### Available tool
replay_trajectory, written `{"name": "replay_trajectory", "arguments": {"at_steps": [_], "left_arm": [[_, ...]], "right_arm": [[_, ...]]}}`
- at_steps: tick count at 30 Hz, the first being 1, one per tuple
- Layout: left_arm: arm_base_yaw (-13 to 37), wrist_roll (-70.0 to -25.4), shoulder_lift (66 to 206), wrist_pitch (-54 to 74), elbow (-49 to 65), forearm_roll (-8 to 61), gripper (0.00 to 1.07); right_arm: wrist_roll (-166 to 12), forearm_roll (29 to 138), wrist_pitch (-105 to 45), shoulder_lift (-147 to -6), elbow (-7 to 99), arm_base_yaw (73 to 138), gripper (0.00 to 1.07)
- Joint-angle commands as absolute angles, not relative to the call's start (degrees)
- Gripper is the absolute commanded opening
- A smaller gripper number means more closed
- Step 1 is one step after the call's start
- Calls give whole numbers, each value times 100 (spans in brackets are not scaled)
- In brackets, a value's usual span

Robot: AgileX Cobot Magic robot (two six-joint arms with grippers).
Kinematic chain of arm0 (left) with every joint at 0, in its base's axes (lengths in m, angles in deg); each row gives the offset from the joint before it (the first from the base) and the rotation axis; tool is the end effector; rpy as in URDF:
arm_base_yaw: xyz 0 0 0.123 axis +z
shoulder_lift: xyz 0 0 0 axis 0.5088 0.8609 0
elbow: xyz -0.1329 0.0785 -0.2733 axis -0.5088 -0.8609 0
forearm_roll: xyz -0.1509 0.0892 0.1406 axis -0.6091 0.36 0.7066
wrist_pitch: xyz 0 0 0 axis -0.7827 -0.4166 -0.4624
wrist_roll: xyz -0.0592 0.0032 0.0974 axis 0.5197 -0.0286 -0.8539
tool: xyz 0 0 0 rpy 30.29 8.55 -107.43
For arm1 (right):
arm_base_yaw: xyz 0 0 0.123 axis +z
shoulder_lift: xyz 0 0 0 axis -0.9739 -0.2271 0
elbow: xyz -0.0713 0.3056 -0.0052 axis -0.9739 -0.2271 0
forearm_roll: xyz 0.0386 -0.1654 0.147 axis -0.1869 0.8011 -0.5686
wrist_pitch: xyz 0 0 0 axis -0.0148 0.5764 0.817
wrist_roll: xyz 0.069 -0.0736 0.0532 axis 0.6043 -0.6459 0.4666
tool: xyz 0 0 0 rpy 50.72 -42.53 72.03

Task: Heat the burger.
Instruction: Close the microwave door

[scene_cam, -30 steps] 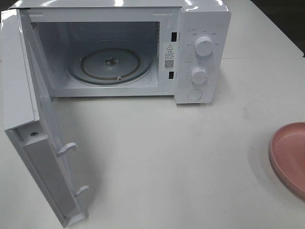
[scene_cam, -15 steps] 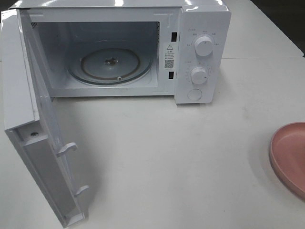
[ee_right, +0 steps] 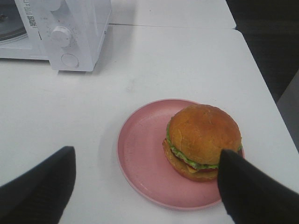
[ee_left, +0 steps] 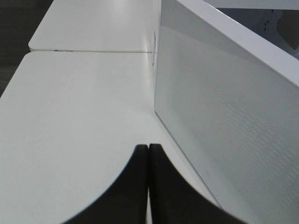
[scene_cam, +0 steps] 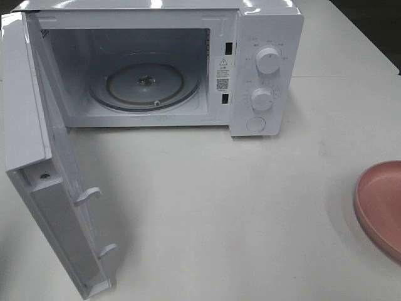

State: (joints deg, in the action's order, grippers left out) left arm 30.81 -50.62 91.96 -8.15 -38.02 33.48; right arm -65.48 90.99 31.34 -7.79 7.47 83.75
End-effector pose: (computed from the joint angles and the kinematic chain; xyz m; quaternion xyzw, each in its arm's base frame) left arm 0.0561 -0.0070 0.2835 0.0178 0.8402 -0.0240 0.5414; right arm -0.0350 -0.0172 0.2617 0.0012 0.8340 -0.0009 0.5518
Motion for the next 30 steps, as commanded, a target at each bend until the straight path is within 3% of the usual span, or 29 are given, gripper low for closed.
{"name": "replay_trajectory", "arguments": {"at_steps": [1, 5, 12, 14, 19, 26, 30], "left_arm": [[3104, -5286, 9517, 130, -4043, 3222, 0], [3087, -5727, 10227, 2003, -4530, 2964, 0], [2806, -5612, 11299, 3837, -4891, 3170, 0], [2508, -5429, 11929, 4794, -4983, 3668, 0], [2199, -5108, 13063, 5321, -4983, 4081, 0], [1884, -5079, 14083, 5922, -4931, 4333, 0], [1414, -5079, 14599, 6175, -4685, 4333, 0]], "right_arm": [[-6629, 9087, 3077, -624, 718, 8352, 75], [-6629, 9087, 3077, -624, 718, 8352, 75], [-6629, 9087, 3077, -624, 718, 8352, 75], [-6629, 9087, 3077, -624, 718, 8352, 75], [-6629, 9087, 3077, -624, 718, 8352, 75], [-6629, 9087, 3077, -624, 718, 8352, 75], [-6629, 9087, 3077, -624, 718, 8352, 75]]}}
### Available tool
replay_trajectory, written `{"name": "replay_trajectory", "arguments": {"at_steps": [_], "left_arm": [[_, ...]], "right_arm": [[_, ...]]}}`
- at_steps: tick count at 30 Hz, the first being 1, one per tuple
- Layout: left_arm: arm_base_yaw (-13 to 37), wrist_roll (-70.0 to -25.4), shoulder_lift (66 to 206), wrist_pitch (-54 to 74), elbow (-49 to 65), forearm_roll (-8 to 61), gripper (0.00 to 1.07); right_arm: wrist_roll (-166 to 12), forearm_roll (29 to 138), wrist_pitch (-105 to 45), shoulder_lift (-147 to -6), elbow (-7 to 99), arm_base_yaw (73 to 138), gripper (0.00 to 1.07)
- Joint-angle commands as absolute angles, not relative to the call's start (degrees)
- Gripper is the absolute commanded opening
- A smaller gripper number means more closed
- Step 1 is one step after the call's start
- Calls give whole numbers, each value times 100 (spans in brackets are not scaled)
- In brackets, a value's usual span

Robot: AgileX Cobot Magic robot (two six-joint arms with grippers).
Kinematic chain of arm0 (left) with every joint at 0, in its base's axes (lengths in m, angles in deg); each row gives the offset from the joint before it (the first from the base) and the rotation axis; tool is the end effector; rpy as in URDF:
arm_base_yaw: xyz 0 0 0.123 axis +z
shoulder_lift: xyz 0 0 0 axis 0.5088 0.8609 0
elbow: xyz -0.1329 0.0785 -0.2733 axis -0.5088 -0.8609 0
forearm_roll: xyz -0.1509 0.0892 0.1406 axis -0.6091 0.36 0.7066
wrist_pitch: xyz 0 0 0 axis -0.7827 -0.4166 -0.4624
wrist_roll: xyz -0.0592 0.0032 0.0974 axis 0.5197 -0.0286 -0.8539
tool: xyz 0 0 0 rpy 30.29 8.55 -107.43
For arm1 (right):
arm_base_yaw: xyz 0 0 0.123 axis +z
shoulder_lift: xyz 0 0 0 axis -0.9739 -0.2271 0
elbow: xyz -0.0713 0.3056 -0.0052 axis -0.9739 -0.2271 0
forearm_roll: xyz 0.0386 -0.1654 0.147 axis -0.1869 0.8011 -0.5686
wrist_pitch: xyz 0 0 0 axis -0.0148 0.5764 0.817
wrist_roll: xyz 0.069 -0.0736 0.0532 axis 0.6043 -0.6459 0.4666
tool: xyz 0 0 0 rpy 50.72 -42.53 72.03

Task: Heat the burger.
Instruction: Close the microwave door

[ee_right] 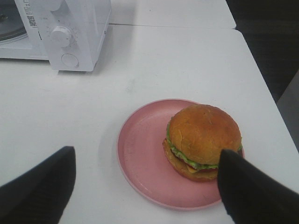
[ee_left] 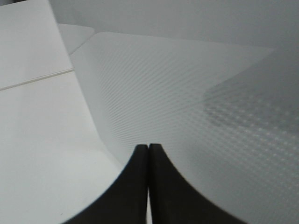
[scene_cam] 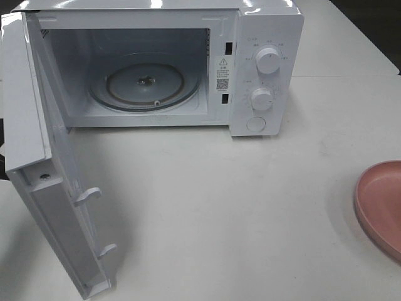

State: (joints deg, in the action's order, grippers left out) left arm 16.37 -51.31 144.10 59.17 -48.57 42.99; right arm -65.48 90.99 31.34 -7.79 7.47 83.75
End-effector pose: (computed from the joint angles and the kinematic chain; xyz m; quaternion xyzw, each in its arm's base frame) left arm 0.2049 -0.0546 0.2202 0.1722 0.8009 -0.0350 0.5725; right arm -0.0350 -0.0172 0.2617 0.0012 0.8340 -0.0009 0.5518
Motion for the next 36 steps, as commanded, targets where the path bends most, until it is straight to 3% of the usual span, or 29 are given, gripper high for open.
{"name": "replay_trajectory", "arguments": {"at_steps": [1, 7, 9, 23, 28, 36], "left_arm": [[1196, -5079, 14771, 6198, -4536, 4327, 0], [830, -5108, 15063, 6198, -4232, 4247, 0], [480, -5108, 15361, 6232, -3911, 4006, 0], [-683, -5360, 16461, 6192, -2513, 2752, 0], [-981, -5618, 16793, 6175, -1992, 2345, 0], [-1216, -5669, 17252, 6020, -1264, 1950, 0]], "right_arm": [[-6629, 9087, 3077, -624, 718, 8352, 75], [-6629, 9087, 3077, -624, 718, 8352, 75], [-6629, 9087, 3077, -624, 718, 8352, 75], [-6629, 9087, 3077, -624, 718, 8352, 75], [-6629, 9087, 3077, -624, 718, 8352, 75], [-6629, 9087, 3077, -624, 718, 8352, 75]]}}
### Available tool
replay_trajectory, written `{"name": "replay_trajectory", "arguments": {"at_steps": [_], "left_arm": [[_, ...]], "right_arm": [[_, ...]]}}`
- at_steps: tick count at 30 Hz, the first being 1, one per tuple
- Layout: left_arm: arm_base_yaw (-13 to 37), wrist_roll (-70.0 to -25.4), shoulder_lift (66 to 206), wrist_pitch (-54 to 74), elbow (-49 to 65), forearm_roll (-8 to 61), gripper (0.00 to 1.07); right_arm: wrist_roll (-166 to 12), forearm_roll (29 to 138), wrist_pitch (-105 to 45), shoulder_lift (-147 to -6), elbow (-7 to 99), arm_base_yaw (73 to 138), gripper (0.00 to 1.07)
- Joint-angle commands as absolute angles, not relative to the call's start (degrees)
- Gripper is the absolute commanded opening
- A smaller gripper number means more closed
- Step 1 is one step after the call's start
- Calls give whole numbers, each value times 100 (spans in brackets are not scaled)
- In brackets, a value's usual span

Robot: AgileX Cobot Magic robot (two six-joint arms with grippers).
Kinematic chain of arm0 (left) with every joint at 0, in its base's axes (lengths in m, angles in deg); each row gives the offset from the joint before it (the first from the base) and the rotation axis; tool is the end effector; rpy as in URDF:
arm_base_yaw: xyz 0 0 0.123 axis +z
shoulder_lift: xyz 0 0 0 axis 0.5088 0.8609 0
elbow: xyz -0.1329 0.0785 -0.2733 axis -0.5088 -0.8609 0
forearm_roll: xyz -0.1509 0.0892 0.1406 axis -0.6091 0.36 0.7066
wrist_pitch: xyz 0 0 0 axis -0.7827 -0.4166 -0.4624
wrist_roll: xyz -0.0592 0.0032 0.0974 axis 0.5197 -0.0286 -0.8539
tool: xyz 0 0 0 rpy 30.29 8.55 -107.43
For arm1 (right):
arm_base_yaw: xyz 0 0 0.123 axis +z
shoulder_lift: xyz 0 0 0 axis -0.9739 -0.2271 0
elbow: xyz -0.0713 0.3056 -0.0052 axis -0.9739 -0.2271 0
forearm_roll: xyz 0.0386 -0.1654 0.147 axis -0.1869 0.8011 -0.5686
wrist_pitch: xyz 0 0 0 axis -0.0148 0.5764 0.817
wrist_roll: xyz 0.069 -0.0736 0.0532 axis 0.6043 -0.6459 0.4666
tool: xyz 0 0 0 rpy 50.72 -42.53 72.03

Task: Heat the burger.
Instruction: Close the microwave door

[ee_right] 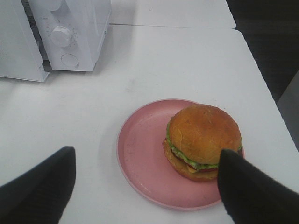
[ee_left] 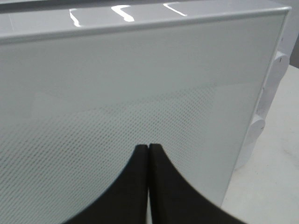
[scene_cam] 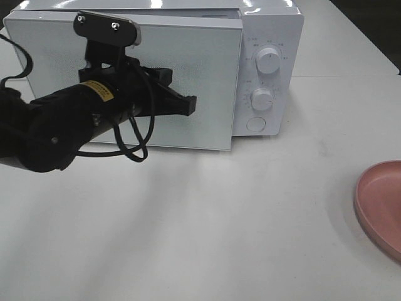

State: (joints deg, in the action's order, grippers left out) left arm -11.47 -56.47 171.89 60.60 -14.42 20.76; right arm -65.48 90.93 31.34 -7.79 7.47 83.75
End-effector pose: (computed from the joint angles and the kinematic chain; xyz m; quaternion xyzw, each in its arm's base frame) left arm 0.2994 -0.2370 0.2294 0.1968 0.7608 -0.1569 0.5981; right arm -0.0350 -0.0171 0.2617 0.0012 0.8340 -0.0004 0.5517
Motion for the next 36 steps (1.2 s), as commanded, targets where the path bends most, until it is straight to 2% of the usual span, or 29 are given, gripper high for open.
{"name": "replay_trajectory", "arguments": {"at_steps": [1, 11, 17, 18, 22, 29, 34, 36], "left_arm": [[-1216, -5669, 17366, 5940, -1064, 1967, 0], [-1216, -5687, 17796, 5842, -330, 1623, 0], [-1216, -5841, 18037, 5716, 76, 1210, 0], [-1193, -5973, 18117, 5607, 237, 1136, 0], [-1084, -6162, 18231, 5539, 506, 1136, 0], [-757, -6174, 18340, 5332, 724, 1136, 0], [-752, -6185, 18266, 5097, 712, 1142, 0], [-935, -6202, 17968, 4524, 529, 1165, 0]], "right_arm": [[-6629, 9087, 3077, -624, 718, 8352, 75], [-6629, 9087, 3077, -624, 718, 8352, 75], [-6629, 9087, 3077, -624, 718, 8352, 75], [-6629, 9087, 3077, -624, 718, 8352, 75], [-6629, 9087, 3077, -624, 718, 8352, 75], [-6629, 9087, 3077, -624, 718, 8352, 75], [-6629, 9087, 3077, -624, 718, 8352, 75], [-6629, 9087, 3077, -624, 718, 8352, 75]]}}
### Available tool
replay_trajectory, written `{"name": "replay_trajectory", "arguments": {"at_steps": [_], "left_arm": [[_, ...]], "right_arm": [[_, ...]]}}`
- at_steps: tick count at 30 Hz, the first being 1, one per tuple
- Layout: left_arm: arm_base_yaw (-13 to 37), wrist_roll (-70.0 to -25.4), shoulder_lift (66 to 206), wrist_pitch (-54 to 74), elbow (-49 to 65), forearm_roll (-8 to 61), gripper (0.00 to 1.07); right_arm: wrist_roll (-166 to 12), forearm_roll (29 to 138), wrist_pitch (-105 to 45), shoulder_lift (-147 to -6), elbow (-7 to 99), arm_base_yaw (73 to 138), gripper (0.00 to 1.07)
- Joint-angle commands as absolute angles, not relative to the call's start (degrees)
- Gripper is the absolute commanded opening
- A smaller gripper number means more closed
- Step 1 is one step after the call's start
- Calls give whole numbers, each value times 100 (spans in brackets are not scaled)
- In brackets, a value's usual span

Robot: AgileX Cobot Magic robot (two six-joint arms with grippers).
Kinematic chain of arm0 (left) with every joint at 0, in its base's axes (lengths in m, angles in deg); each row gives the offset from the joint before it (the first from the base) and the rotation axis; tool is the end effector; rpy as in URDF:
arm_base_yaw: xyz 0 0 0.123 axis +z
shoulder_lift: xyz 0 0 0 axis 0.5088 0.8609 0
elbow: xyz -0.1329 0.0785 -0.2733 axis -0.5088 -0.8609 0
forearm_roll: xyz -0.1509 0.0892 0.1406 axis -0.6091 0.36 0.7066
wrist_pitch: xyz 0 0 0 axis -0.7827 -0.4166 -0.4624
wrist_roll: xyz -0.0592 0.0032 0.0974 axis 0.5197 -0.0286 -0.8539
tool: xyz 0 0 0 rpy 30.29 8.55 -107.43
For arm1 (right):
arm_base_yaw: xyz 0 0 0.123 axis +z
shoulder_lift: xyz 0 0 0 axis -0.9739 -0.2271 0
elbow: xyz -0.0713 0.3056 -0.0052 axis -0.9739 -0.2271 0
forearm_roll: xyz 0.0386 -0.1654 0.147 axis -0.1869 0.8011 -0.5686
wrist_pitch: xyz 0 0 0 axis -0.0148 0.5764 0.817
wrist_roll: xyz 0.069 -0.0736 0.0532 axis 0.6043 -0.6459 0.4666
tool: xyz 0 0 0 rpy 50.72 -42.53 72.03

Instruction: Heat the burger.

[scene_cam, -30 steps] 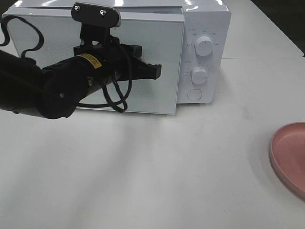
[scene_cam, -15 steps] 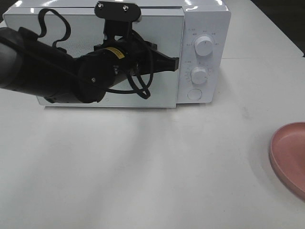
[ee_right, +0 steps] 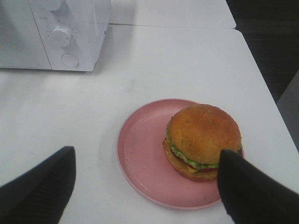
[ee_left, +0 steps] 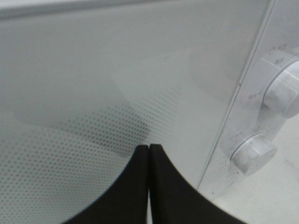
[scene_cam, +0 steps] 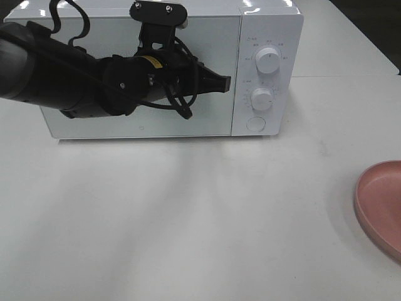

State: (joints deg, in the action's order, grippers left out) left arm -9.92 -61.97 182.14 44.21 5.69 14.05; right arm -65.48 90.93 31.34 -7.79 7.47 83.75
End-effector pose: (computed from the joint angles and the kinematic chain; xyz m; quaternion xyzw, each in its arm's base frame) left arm 0.3573 -0.2792 0.2206 0.1900 0.8000 -0.1612 0.5459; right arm -0.0350 -0.0171 0.2617 0.0012 0.8340 -0.0004 0.5517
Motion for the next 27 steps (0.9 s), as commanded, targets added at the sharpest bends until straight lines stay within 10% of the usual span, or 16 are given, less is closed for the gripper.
{"name": "replay_trajectory", "arguments": {"at_steps": [1, 9, 16, 27], "left_arm": [[-935, -6202, 17968, 4524, 529, 1165, 0], [-1250, -6351, 17149, 3442, -233, 1188, 11], [-1204, -6305, 16398, 330, -691, 1365, 101], [-1130, -6030, 15779, -2477, -691, 2471, 100]], "right_arm": [[-6629, 9087, 3077, -624, 718, 8352, 75], [-6629, 9087, 3077, -624, 718, 8352, 75], [-6629, 9087, 3077, -624, 718, 8352, 75], [-6629, 9087, 3077, -624, 718, 8352, 75]]}}
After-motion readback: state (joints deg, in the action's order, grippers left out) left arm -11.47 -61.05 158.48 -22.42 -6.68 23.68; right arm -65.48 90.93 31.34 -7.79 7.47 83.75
